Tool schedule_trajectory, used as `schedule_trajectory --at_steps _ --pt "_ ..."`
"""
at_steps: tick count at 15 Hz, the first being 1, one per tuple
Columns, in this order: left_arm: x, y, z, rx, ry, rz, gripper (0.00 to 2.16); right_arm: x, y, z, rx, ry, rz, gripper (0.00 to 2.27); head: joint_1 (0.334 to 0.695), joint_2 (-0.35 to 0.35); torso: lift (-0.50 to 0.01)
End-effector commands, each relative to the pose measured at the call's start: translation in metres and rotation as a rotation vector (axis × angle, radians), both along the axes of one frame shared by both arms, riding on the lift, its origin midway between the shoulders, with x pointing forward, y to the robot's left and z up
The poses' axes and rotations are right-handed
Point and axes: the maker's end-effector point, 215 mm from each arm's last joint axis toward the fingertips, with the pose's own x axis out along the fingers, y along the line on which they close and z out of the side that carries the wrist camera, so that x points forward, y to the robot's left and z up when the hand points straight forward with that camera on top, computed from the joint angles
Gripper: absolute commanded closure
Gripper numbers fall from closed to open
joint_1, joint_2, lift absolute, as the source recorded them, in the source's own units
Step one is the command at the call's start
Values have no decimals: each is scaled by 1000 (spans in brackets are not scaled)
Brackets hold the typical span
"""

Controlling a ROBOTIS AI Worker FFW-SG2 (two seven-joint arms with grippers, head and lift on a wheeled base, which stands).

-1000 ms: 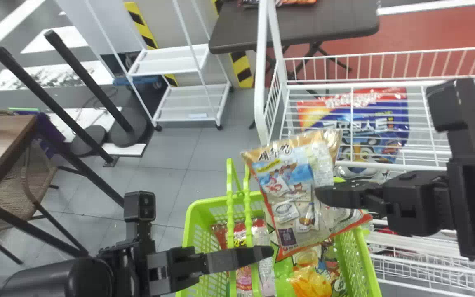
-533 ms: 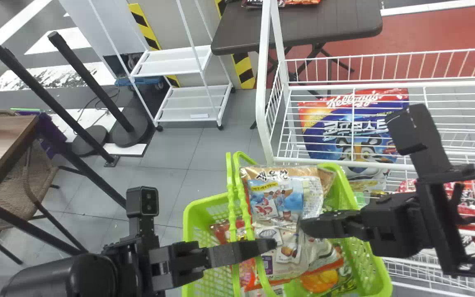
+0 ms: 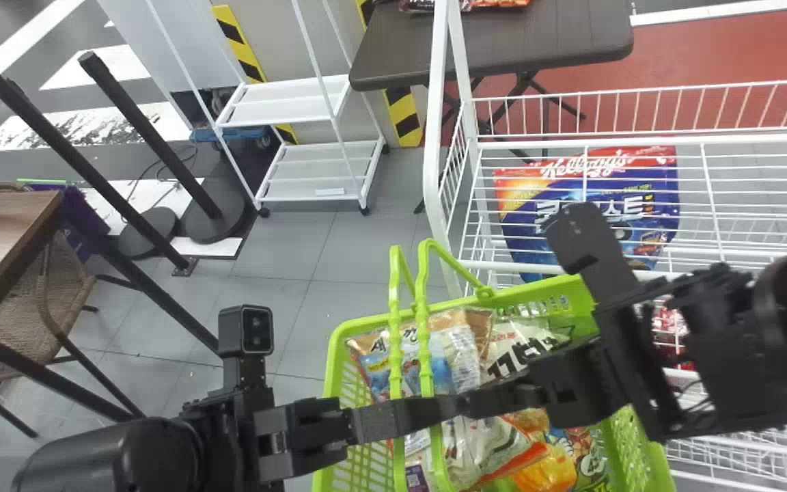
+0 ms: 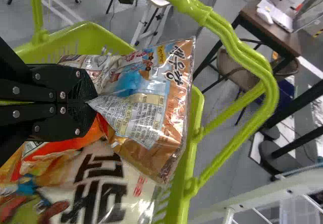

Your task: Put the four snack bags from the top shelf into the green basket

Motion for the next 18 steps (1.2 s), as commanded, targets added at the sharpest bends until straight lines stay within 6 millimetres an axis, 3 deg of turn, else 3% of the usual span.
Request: schedule_trajectory --at_steps 1,2,4,6,8,10,13,15,17,18 --pt "-2 -1 2 -12 -2 -10 2148 2 22 -8 23 24 5 2074 695 350 0" --pt "-2 -1 2 -12 -2 -11 2148 10 32 -6 47 12 -9 1696 695 350 0" --pt "-2 3 2 -11 1 -8 2148 11 30 -9 45 8 -14 6 695 350 0" --pt "-2 6 1 -9 4 0 2148 12 19 -3 42 -1 -22 -2 695 350 0" --pt "-1 10 1 -6 4 8 2148 11 -7 5 25 8 -33 36 695 350 0" --pt "1 16 1 -4 5 22 2148 44 -41 28 38 -72 -127 36 695 350 0" --pt "5 34 -1 -4 11 62 2148 90 -135 54 1 -203 -326 43 695 350 0" --pt "7 40 -3 -6 16 77 2148 116 -194 60 -20 -231 -463 49 695 336 0" --pt "7 39 -3 -7 17 77 2148 135 -258 31 -150 -242 -579 56 695 207 0" --pt "7 40 -4 -8 21 78 2148 171 -292 35 -182 -336 -682 63 695 166 0"
